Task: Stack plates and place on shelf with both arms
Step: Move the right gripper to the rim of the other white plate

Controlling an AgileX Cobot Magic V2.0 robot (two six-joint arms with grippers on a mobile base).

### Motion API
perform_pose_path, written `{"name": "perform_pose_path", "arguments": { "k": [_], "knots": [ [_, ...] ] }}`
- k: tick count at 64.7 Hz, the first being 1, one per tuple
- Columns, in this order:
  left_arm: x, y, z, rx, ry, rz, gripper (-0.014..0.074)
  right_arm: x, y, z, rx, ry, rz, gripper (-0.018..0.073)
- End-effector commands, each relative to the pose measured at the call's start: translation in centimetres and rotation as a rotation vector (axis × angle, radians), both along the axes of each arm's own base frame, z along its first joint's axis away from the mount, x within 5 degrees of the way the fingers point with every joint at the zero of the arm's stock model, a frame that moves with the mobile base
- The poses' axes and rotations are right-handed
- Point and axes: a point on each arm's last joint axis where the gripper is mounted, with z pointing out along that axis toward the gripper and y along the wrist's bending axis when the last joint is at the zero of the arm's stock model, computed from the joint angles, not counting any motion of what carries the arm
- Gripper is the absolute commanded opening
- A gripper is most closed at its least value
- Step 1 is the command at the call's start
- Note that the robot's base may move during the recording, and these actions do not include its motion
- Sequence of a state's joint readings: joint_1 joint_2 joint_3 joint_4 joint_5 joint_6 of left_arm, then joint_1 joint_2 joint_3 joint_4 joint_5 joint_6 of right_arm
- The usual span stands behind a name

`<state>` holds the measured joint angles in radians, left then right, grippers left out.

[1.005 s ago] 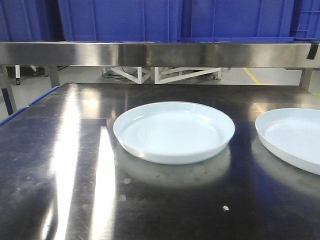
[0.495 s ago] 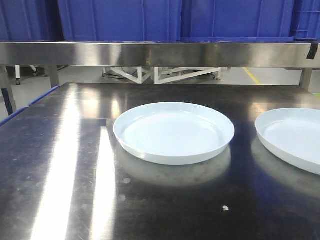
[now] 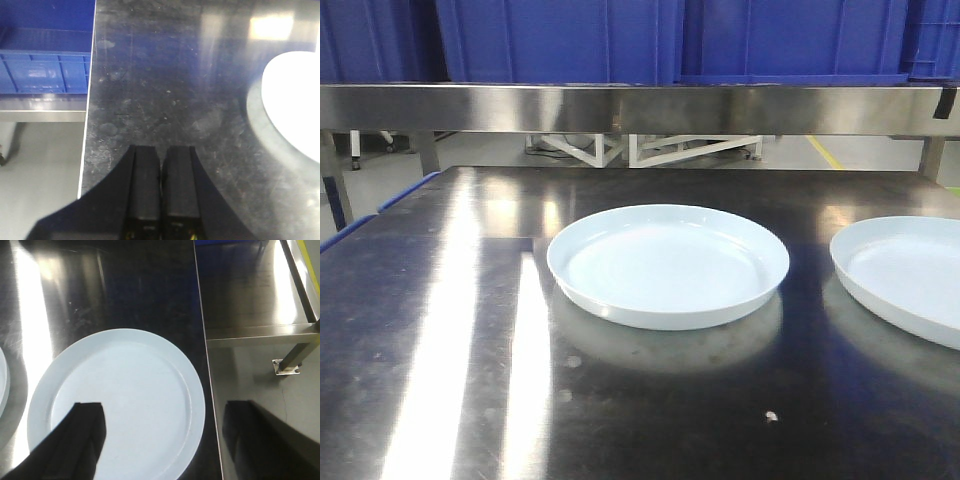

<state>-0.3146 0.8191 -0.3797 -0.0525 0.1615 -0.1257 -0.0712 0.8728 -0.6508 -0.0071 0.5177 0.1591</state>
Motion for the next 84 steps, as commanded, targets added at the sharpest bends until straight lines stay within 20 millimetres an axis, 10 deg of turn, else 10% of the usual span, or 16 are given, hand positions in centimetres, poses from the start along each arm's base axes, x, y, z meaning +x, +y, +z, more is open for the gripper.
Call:
{"name": "perform_pose_path", "arguments": {
  "k": [1,51,57,68,84],
  "knots": [
    [0.5,-0.1,2.0,-0.089,-0.117,0.027,0.0086,0.4,0.0,1.7,-0.017,-0.101,0.005,0.0592],
    [-2.4,0.9,4.1,-0.015,-0.263,-0.012,0.0086,0.4,0.0,1.7,-0.017,-0.101,0.005,0.0584],
    [-2.4,0.9,4.1,-0.015,-0.263,-0.012,0.0086,0.4,0.0,1.7,-0.017,-0.101,0.005,0.0488],
    [-2.4,0.9,4.1,-0.015,-0.263,-0.012,0.0086,0.3,0.0,1.6,-0.016,-0.084,0.005,0.0028],
    [-2.4,0.9,4.1,-0.015,-0.263,-0.012,0.0086,0.3,0.0,1.6,-0.015,-0.078,0.005,0.0091]
  ]
}}
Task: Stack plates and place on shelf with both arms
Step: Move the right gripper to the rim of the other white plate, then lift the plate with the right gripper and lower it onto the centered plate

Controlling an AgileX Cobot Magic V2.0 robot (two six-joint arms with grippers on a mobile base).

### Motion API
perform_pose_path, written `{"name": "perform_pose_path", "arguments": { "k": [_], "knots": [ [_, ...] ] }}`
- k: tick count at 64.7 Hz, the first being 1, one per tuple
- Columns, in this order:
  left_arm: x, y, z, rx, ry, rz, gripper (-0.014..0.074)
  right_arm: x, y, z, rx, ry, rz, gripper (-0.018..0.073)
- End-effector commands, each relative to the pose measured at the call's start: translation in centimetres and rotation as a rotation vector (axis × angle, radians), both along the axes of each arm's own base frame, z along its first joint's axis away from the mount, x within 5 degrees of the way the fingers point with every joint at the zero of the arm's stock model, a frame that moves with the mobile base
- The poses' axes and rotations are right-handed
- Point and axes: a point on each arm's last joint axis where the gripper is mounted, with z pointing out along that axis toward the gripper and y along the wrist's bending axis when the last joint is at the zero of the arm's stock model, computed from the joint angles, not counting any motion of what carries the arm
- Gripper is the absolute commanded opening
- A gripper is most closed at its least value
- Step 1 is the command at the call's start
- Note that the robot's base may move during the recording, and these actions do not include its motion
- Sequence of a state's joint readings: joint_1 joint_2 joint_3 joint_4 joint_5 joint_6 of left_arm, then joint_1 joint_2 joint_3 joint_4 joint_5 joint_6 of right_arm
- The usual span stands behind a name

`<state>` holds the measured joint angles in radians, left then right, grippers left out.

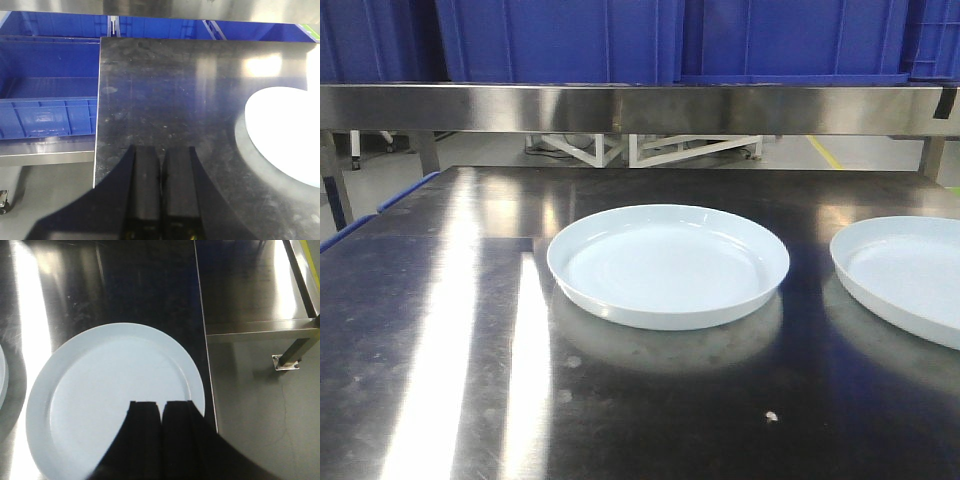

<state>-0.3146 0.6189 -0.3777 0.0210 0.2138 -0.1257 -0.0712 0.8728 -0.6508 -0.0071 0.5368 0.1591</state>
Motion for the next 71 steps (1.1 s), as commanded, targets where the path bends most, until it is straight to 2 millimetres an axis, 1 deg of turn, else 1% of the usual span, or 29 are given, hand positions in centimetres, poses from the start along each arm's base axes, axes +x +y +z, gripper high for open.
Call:
{"name": "perform_pose_path", "arguments": {
  "k": [1,4,7,10,13,14,17,20,36,42,50,58,65,71],
  "knots": [
    [0.3,-0.1,1.7,-0.039,-0.101,0.003,0.0086,0.4,0.0,1.7,-0.016,-0.095,0.005,0.0094],
    [0.3,-0.1,1.7,-0.04,-0.103,0.003,0.0086,0.4,0.0,1.6,-0.016,-0.085,0.005,0.012],
    [0.3,-0.1,1.7,-0.04,-0.103,0.003,0.0086,0.3,0.0,1.5,-0.015,-0.072,0.005,0.0176],
    [0.3,-0.1,1.7,-0.04,-0.103,0.003,0.0086,0.2,0.0,1.4,-0.013,-0.055,0.005,0.0277],
    [0.3,-0.1,1.7,-0.04,-0.103,0.003,0.0086,0.1,0.0,1.3,-0.012,-0.04,0.005,0.0407],
    [0.3,-0.1,1.7,-0.04,-0.103,0.003,0.0086,0.1,0.0,1.2,-0.012,-0.036,0.005,0.0437],
    [0.3,-0.1,1.7,-0.04,-0.103,0.003,0.0086,0.1,0.0,1.2,-0.012,-0.029,0.005,0.0505],
    [0.3,-0.1,1.7,-0.04,-0.103,0.003,0.0086,0.0,0.0,1.1,-0.011,-0.021,0.005,0.0542],
    [0.3,-0.1,1.7,-0.04,-0.103,0.003,0.0086,0.0,0.0,1.1,-0.011,-0.016,0.005,0.0501],
    [0.3,-0.1,1.7,-0.04,-0.103,0.003,0.0086,0.5,-0.1,0.8,-0.011,-0.012,0.005,0.0479],
    [0.3,-0.1,1.7,-0.04,-0.103,0.003,0.0086,2.2,-0.2,0.1,-0.011,0.024,0.006,0.0465],
    [0.3,-0.1,1.7,-0.04,-0.103,0.003,0.0086,4.5,-0.8,-0.5,-0.015,0.075,-0.008,0.0465],
    [0.3,-0.1,1.7,-0.04,-0.103,0.003,0.0086,6.5,-2.0,-0.9,-0.009,0.116,-0.053,0.0465],
    [0.3,-0.1,1.7,-0.04,-0.103,0.003,0.0086,7.6,-3.2,-1.3,-0.003,0.136,-0.094,0.0465]
  ]
}}
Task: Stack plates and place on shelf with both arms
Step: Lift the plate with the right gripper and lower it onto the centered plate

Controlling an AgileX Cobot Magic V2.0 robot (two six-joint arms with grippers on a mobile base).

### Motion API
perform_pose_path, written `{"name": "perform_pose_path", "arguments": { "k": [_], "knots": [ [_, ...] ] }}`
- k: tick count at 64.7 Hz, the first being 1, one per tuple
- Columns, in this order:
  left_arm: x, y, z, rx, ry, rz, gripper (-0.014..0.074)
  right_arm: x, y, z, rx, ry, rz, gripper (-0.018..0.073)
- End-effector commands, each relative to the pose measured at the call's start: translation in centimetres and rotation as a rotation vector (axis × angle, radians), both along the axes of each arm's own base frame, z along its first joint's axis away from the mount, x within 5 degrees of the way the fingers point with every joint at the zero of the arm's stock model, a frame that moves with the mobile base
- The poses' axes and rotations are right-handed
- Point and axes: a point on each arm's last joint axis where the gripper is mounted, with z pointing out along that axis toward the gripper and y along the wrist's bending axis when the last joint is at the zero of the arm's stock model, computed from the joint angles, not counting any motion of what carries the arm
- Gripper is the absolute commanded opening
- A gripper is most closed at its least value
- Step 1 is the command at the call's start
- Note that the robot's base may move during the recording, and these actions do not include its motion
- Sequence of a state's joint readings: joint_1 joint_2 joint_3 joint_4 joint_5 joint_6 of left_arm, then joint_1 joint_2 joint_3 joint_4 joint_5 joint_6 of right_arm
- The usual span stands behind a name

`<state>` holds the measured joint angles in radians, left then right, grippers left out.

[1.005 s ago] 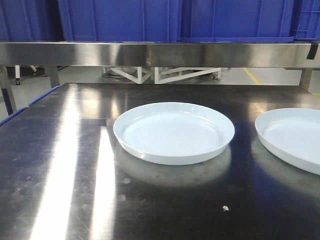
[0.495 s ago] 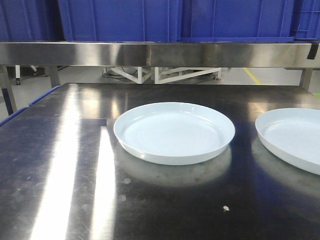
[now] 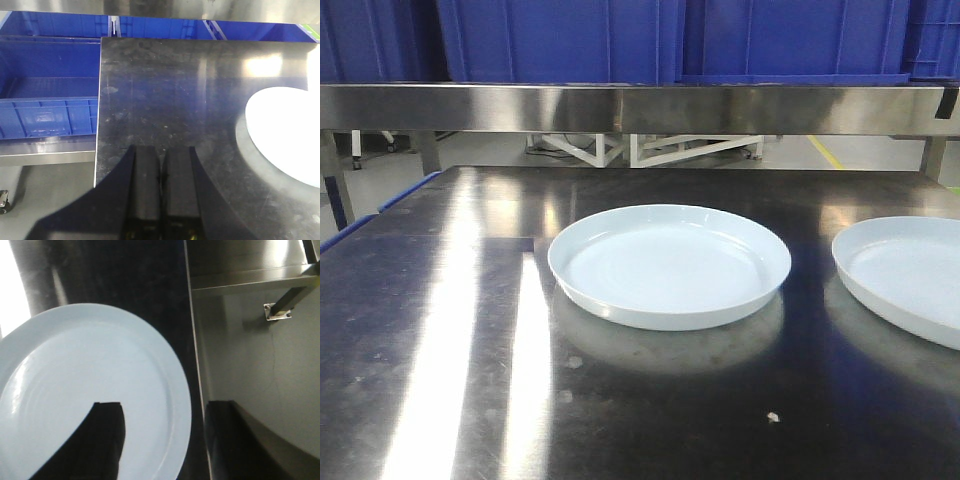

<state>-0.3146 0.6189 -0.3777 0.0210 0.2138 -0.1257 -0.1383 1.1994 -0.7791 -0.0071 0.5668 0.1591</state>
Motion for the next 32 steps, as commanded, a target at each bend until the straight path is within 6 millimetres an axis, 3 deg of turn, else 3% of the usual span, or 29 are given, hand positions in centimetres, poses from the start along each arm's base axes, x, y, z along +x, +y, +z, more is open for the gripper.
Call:
{"name": "perform_pose_path", "arguments": {
  "k": [1,32],
  "knots": [
    [0.3,-0.1,1.7,-0.04,-0.103,0.003,0.0086,1.6,-1.3,1.3,-0.032,-0.08,-0.029,0.0465],
    [0.3,-0.1,1.7,-0.04,-0.103,0.003,0.0086,4.6,-2.4,-3.1,-0.007,0.065,-0.047,0.0465]
  ]
}}
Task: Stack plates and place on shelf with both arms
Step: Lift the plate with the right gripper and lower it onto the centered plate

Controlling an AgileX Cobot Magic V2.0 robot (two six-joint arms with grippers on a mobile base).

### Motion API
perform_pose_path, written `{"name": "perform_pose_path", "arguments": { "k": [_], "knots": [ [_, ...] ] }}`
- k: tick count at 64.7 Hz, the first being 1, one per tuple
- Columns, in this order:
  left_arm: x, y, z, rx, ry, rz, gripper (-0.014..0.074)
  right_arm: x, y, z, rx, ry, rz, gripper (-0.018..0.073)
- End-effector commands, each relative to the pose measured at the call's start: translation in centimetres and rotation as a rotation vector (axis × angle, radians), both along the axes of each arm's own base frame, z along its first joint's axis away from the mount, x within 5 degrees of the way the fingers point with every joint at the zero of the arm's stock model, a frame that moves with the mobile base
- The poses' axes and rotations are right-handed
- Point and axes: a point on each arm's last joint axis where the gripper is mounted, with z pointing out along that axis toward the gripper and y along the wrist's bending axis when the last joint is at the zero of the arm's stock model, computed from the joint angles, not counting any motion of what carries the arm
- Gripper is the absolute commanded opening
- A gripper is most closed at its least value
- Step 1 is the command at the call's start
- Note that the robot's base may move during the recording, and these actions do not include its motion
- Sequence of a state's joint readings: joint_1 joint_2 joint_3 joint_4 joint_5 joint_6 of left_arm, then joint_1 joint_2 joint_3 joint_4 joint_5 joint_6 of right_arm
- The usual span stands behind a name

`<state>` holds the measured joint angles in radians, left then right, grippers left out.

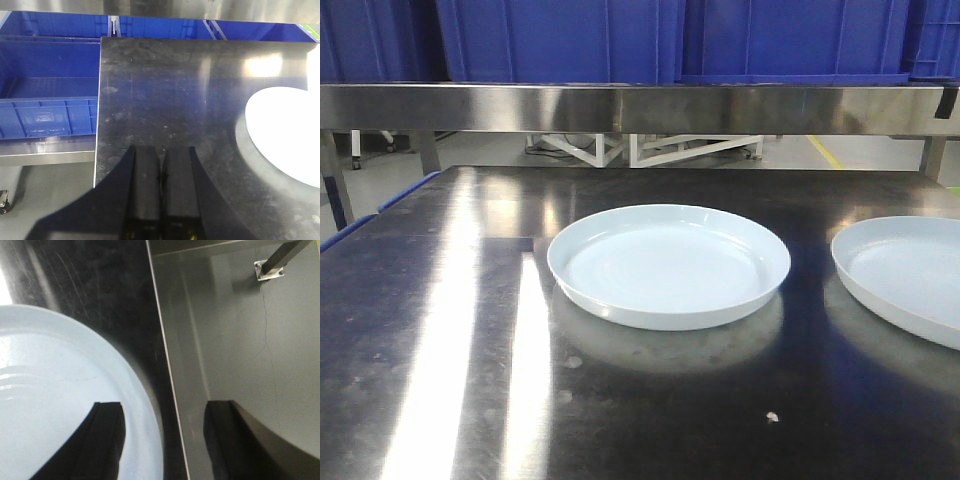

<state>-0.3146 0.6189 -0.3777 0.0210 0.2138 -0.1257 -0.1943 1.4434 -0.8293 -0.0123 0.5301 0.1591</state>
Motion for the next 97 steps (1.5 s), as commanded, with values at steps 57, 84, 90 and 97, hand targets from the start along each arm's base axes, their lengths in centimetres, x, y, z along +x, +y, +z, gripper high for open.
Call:
{"name": "perform_pose_path", "arguments": {
  "k": [57,84,90,97],
  "knots": [
    [0.3,-0.1,1.7,-0.04,-0.103,0.003,0.0086,1.5,-0.5,3.6,-0.044,-0.155,0.007,0.0053],
    [0.3,-0.1,1.7,-0.04,-0.103,0.003,0.0086,0.0,2.4,12.1,0.021,-0.439,0.044,0.0053],
    [0.3,-0.1,1.7,-0.04,-0.103,0.003,0.0086,0.3,4.8,12.6,0.043,-0.448,0.128,0.0053],
    [0.3,-0.1,1.7,-0.04,-0.103,0.003,0.0086,0.9,8.2,12.5,0.069,-0.458,0.247,0.0053]
  ]
}}
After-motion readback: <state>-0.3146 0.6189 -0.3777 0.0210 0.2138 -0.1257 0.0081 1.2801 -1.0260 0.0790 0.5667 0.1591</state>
